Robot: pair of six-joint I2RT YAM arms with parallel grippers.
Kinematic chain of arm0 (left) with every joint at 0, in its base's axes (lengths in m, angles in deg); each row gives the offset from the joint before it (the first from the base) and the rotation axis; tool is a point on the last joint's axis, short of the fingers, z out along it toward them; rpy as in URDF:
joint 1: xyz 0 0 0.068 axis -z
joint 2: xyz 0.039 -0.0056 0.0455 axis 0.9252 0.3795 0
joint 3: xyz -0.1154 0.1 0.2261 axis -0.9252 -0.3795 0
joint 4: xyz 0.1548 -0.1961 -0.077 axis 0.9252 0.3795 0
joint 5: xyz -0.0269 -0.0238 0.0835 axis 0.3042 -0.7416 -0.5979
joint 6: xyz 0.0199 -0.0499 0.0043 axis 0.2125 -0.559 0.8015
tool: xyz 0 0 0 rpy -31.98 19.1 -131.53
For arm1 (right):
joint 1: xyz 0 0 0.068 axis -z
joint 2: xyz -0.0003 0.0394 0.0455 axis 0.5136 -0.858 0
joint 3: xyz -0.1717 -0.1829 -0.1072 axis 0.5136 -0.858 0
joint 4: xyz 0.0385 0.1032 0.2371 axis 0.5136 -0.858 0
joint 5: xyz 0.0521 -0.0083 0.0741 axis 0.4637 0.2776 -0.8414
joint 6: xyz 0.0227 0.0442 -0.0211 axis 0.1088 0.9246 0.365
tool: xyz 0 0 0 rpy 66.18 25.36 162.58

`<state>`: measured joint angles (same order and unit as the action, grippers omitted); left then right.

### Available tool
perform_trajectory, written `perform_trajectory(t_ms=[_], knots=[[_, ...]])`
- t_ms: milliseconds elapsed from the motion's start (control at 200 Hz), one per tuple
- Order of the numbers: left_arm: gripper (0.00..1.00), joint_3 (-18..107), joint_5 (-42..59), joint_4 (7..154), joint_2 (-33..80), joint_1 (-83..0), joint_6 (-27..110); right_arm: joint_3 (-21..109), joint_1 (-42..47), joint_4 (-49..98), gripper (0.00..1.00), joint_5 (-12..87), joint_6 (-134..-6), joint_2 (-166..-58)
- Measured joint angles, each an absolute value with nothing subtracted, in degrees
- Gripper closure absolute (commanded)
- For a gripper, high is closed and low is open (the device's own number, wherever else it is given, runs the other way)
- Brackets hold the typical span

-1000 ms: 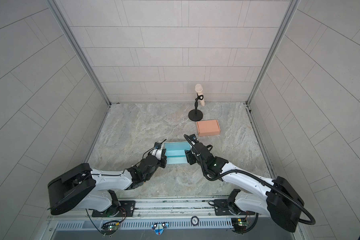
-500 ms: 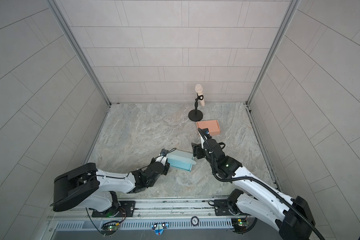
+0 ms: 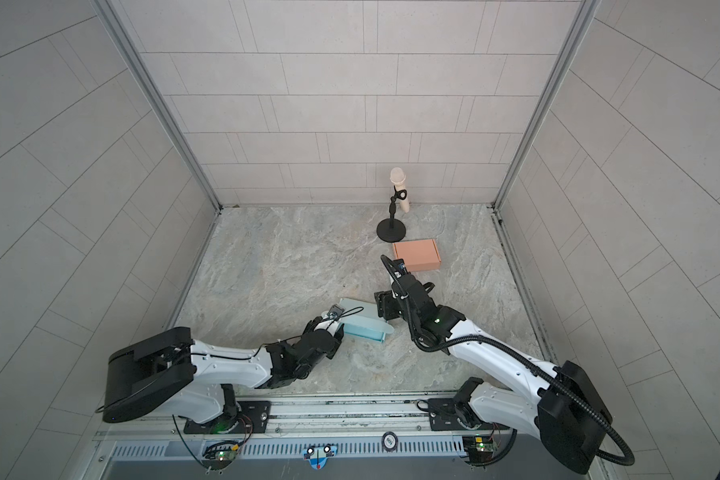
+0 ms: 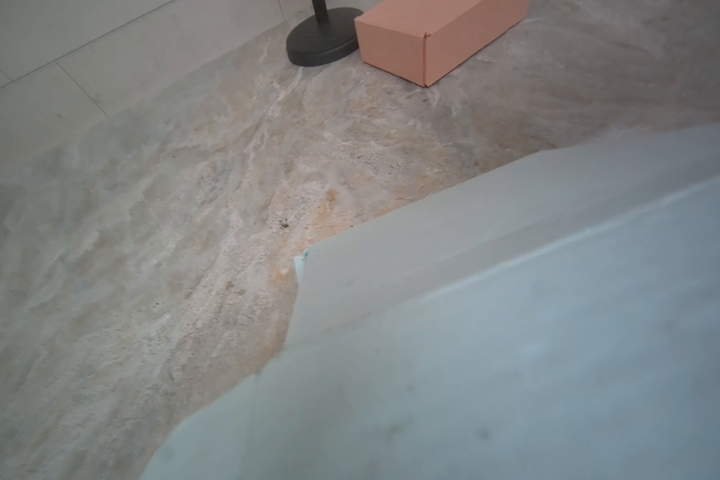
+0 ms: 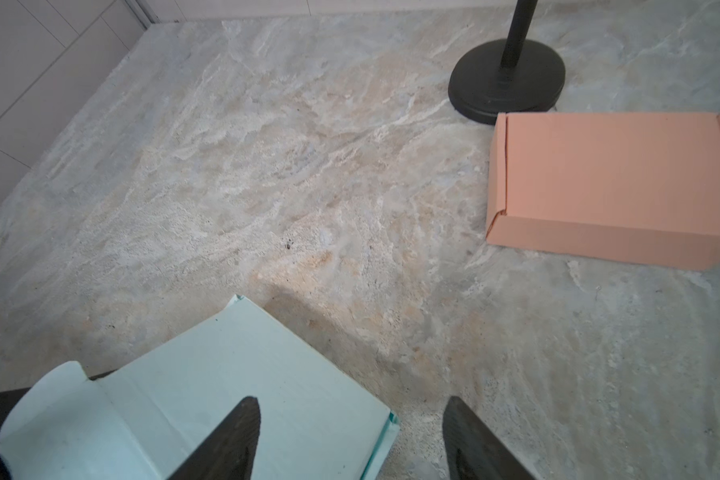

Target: Fold the paper box

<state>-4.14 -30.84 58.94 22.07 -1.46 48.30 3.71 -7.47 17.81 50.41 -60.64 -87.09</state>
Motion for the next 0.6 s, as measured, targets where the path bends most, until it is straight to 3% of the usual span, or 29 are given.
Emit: perform_trajectory(t_ms=[85, 601], knots=[[0.0, -4.0, -27.9, 61.9, 18.4, -1.0, 46.7, 3.3, -7.5, 18.1, 0.28, 50.3, -60.4, -87.8], [0.0, -3.7, -4.2, 77.3, -4.3, -4.1, 40.6, 9.2, -4.1, 15.3, 0.27, 47.7, -51.4, -90.9]])
